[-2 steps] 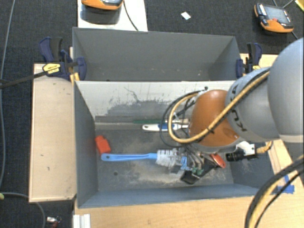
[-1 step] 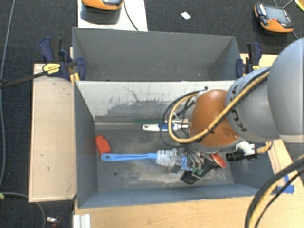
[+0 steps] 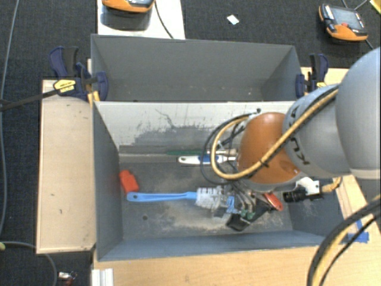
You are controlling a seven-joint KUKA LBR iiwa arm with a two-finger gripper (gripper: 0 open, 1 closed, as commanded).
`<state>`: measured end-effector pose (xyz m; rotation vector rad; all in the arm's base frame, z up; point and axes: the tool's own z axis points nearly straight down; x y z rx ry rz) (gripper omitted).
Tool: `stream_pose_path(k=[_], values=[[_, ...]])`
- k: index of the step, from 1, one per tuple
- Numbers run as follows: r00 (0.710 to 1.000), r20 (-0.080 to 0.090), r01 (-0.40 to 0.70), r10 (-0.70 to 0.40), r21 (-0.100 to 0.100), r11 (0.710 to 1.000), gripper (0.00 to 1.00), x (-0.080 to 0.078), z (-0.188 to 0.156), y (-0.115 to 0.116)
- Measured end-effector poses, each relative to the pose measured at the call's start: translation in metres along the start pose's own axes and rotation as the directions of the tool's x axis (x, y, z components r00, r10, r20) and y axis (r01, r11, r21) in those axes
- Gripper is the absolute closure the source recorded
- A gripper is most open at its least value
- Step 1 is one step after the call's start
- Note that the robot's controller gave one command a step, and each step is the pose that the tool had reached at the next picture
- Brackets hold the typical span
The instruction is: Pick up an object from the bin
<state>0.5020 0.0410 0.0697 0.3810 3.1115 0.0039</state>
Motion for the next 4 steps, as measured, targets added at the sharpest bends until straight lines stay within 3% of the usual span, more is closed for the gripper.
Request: stream_pose_path(k=[4], values=[[1.0,0.007,-0.003,0.003,-0.002,1.0,1.0,-0.001,-0.024,0.0]])
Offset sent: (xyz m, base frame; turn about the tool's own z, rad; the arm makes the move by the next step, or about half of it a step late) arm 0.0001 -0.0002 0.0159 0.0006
